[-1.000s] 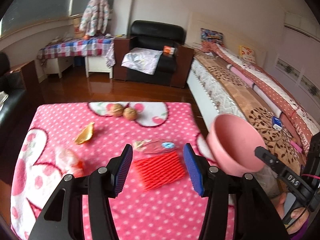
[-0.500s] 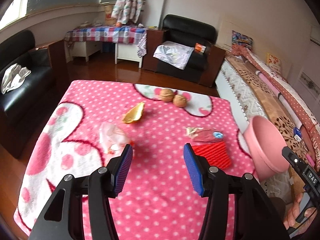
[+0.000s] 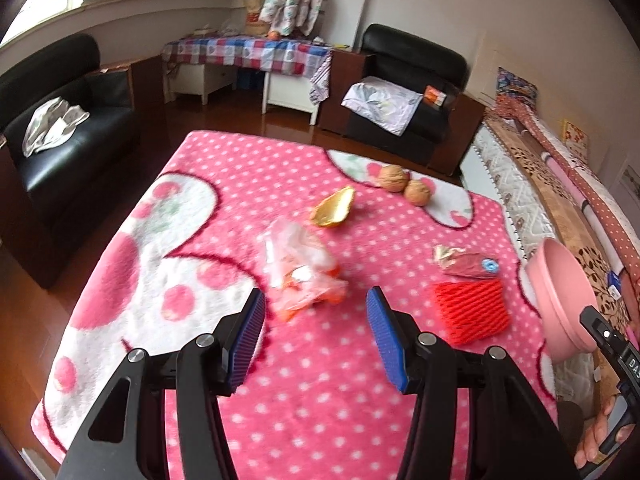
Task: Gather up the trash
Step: 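Grasp the clear plastic bag with the left tool while the right tool grasps the red foam mesh sleeve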
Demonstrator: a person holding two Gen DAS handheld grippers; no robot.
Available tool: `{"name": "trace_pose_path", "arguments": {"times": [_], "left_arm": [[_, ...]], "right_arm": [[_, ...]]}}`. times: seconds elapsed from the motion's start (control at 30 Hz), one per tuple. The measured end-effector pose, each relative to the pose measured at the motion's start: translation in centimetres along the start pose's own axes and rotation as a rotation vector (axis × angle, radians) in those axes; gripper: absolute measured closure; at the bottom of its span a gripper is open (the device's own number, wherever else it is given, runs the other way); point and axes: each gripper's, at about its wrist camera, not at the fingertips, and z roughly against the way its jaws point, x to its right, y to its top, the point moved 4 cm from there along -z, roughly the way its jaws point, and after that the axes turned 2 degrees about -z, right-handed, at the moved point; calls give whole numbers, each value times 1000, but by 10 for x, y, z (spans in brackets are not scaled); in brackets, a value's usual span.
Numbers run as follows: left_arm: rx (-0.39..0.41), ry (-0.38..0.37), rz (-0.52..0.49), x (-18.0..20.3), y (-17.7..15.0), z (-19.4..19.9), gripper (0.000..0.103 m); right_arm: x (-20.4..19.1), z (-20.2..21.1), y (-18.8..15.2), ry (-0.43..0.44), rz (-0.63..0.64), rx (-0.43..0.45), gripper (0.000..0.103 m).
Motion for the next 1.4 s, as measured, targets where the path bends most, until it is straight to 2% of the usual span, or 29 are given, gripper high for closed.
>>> {"name": "trace_pose_path", "arguments": {"times": [0.1, 0.23, 0.33, 0.43, 0.57, 0.77, 0.8, 0.87, 0.93, 1.07, 1.4], "left_arm": [[-20, 10, 32, -13, -3, -8, 51], [-41, -20, 74, -16, -1, -20, 51], [-45, -32, 70, -12, 2, -29, 51], [-41, -24, 58, -8, 6, -40, 44], [-60, -15, 66, -9, 10, -58, 44], [-91, -61, 89, -12, 7, -70, 42], [-89, -63, 81, -11, 6, -70, 43], [-84, -81, 64, -10, 4, -69, 57], [-78, -85, 55, -10, 3, -67, 57], [-68, -98, 58, -13, 3, -61, 66], [-45, -124, 54, -20, 2, -46, 71]], "right_arm": [[-4, -5, -3, 1, 5, -18, 61], [-8, -12, -6, 3, 9, -41, 61], [-12, -17, -9, 13, 6, -65, 61], [-15, -21, -11, 24, 8, -80, 61], [-20, -26, -14, 22, 17, -97, 61], [-27, -35, -17, 14, 34, -124, 61], [-28, -38, -17, 14, 36, -128, 61], [-30, -42, -19, 13, 39, -139, 61], [-32, -46, -20, 14, 40, -150, 61], [-37, -53, -21, 16, 44, -168, 61], [-40, -82, -14, -9, 49, -193, 61]]}}
